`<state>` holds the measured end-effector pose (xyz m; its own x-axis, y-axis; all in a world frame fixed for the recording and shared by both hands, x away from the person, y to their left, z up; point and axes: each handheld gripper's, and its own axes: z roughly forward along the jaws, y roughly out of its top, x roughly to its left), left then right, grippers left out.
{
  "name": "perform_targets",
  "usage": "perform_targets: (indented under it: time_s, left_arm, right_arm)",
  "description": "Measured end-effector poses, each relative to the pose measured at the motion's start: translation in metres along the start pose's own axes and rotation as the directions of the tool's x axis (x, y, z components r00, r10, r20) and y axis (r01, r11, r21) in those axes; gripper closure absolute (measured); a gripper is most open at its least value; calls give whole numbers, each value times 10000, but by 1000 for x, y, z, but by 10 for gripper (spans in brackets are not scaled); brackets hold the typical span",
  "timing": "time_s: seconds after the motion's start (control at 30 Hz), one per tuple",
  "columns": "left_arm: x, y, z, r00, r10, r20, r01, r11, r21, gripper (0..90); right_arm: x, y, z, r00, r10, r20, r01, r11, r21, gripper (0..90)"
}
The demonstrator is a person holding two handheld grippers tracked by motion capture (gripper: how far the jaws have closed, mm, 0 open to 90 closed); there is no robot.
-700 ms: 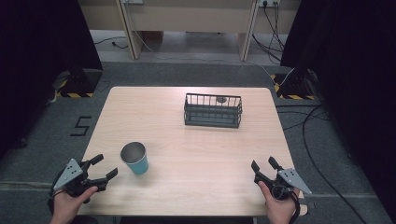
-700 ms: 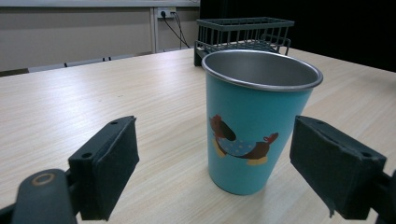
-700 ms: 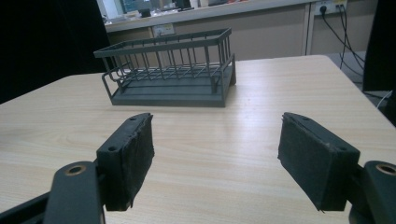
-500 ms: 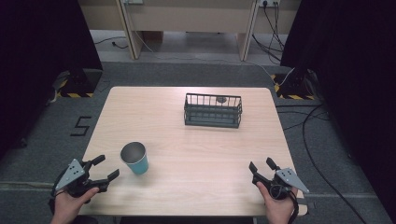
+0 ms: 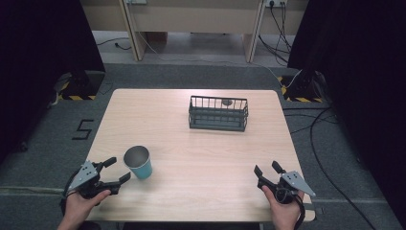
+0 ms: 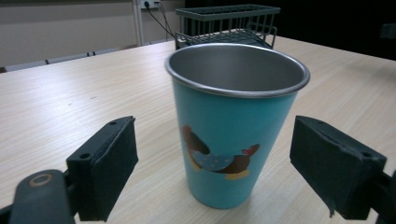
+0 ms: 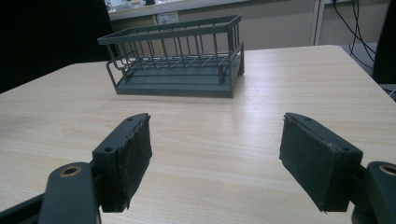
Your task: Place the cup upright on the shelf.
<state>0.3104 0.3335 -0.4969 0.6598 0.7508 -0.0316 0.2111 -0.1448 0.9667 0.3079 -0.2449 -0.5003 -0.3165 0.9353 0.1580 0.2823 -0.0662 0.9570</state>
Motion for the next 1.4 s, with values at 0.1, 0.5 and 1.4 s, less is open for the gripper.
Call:
perform_targets:
  time_s: [0.1, 0.5, 1.4]
  left_arm:
    - [-3, 1, 5, 9999, 76, 131, -77, 10000, 42, 143]
    - [-1, 4, 28, 9987, 427, 289, -437, 9984, 348, 142]
    - [-2, 9, 57, 9973, 255, 696, -265, 9995, 142, 147]
  right_arm:
    - [0, 0, 0, 10000, -16, -5, 16, 10000, 3, 255]
    - [2, 1, 2, 10000, -35, -67, 36, 10000, 68, 249]
    - [2, 0, 3, 10000, -36, -85, 37, 9999, 156, 247]
